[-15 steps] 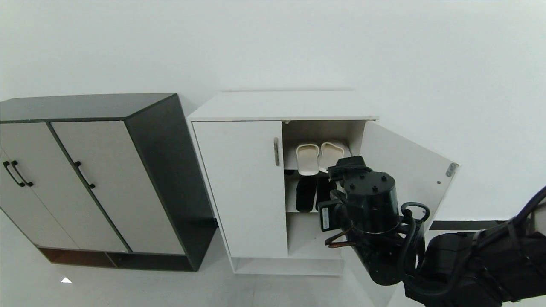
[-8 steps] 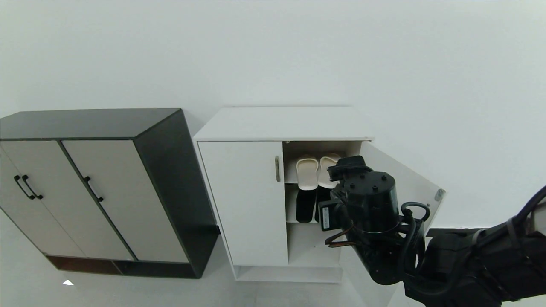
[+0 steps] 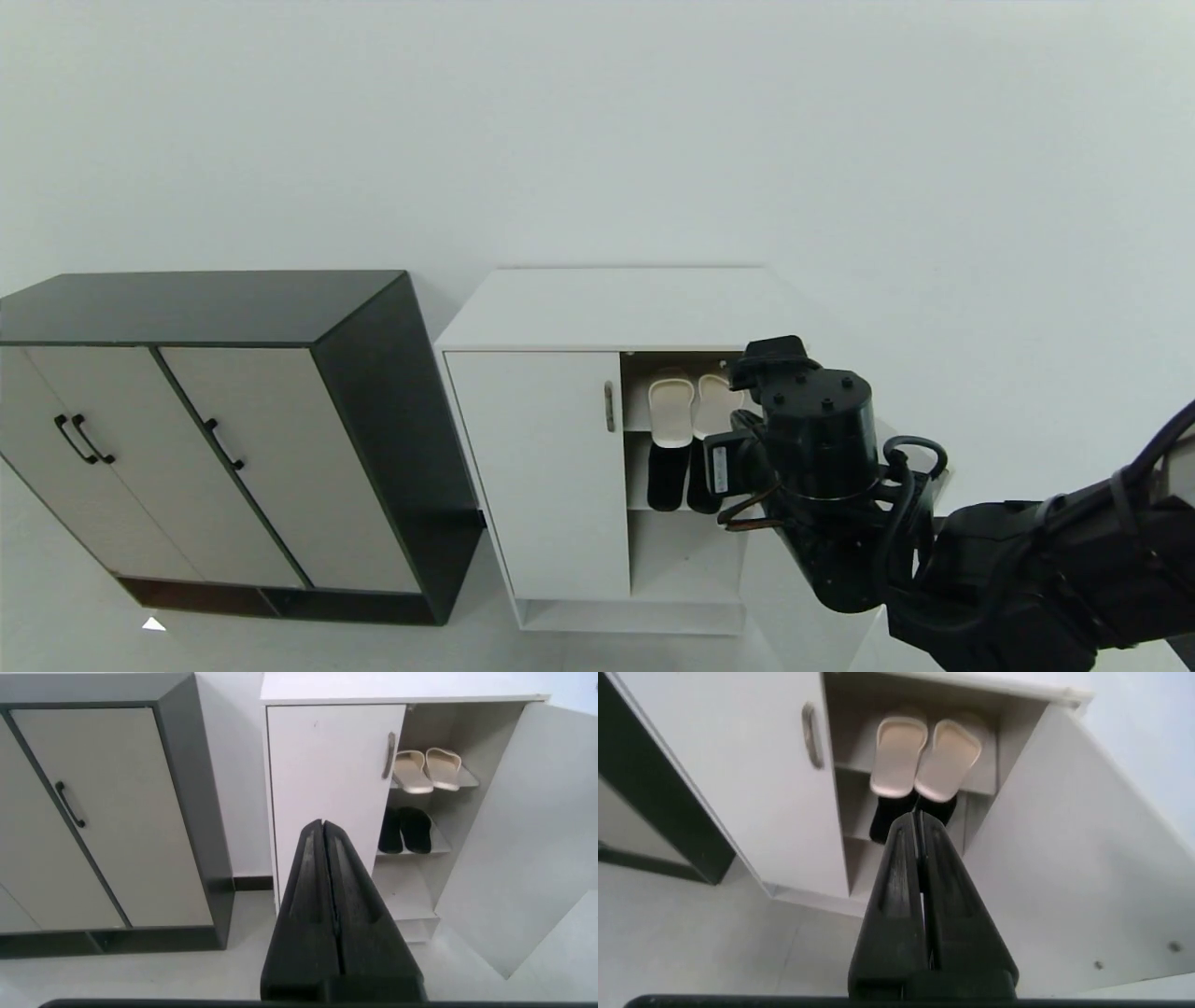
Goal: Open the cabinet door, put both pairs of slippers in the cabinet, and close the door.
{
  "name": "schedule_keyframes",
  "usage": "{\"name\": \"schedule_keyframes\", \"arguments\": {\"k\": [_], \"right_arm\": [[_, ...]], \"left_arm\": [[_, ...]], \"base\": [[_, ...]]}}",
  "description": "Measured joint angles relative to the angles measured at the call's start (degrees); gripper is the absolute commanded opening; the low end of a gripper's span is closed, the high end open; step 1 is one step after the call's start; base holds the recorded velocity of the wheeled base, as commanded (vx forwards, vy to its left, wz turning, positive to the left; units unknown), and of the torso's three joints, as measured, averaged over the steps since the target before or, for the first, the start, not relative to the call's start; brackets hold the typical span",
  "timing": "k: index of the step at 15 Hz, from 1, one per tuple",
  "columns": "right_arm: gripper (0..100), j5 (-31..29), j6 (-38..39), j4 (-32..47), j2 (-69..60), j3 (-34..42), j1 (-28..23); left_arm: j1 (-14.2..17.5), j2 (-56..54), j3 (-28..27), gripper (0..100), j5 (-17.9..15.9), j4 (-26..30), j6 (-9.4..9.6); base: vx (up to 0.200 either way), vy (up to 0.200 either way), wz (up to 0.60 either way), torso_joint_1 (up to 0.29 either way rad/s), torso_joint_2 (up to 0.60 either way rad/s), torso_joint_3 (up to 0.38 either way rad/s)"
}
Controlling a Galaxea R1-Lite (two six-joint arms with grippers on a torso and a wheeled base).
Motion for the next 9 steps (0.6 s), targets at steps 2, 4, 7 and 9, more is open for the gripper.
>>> {"name": "schedule_keyframes", "arguments": {"k": [2, 4, 7, 9], "right_arm": [[0, 0.1, -0.1, -0.1, 0.0, 0.1, -0.1], [0, 0.1, -0.1, -0.1, 0.0, 0.1, -0.1], [0, 0.5, -0.1, -0.1, 0.1, 0.3, -0.3], [0, 1.5, -0.1, -0.1, 0.0, 0.8, -0.3]], "left_arm": [[0.0, 0.0, 0.0, 0, 0.0, 0.0, 0.00], [0.0, 0.0, 0.0, 0, 0.0, 0.0, 0.00], [0.0, 0.0, 0.0, 0, 0.0, 0.0, 0.00], [0.0, 0.0, 0.0, 0, 0.0, 0.0, 0.00]], "base": [[0.000, 0.000, 0.00, 0.028, -0.04, -0.028], [0.000, 0.000, 0.00, 0.000, 0.00, 0.000], [0.000, 0.000, 0.00, 0.000, 0.00, 0.000], [0.000, 0.000, -0.30, -0.001, 0.00, 0.006]]}}
